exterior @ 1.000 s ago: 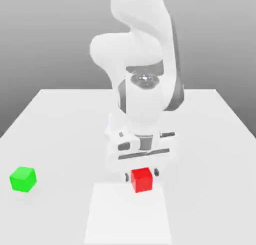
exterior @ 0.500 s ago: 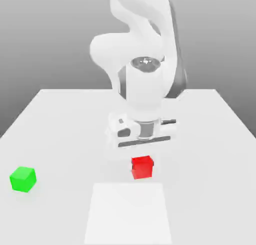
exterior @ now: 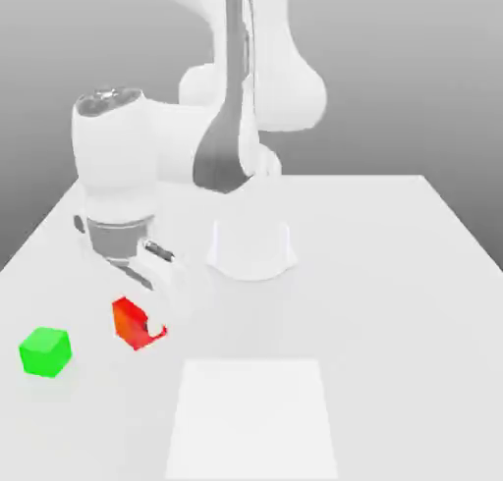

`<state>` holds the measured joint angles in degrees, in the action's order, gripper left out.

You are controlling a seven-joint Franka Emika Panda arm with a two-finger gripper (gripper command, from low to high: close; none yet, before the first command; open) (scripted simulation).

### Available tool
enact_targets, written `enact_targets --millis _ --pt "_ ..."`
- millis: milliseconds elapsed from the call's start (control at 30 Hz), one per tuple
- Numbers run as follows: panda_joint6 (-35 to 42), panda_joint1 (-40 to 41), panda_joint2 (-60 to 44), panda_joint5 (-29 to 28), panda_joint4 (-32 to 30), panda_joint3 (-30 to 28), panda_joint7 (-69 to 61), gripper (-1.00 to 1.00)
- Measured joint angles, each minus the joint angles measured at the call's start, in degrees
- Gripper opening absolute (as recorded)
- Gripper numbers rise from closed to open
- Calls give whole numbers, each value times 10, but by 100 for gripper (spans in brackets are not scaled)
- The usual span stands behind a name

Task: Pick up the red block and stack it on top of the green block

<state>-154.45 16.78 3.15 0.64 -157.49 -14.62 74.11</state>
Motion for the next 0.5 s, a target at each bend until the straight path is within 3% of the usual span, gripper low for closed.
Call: enact_targets --millis 200,367,400,500 --pt "27 98 -26 -6 53 -48 142 -100" --pt "-46 124 -116 60 65 -13 115 -100" --pt "-62 130 -134 75 67 -3 105 100" --pt "-62 130 -134 75 67 -3 105 100"
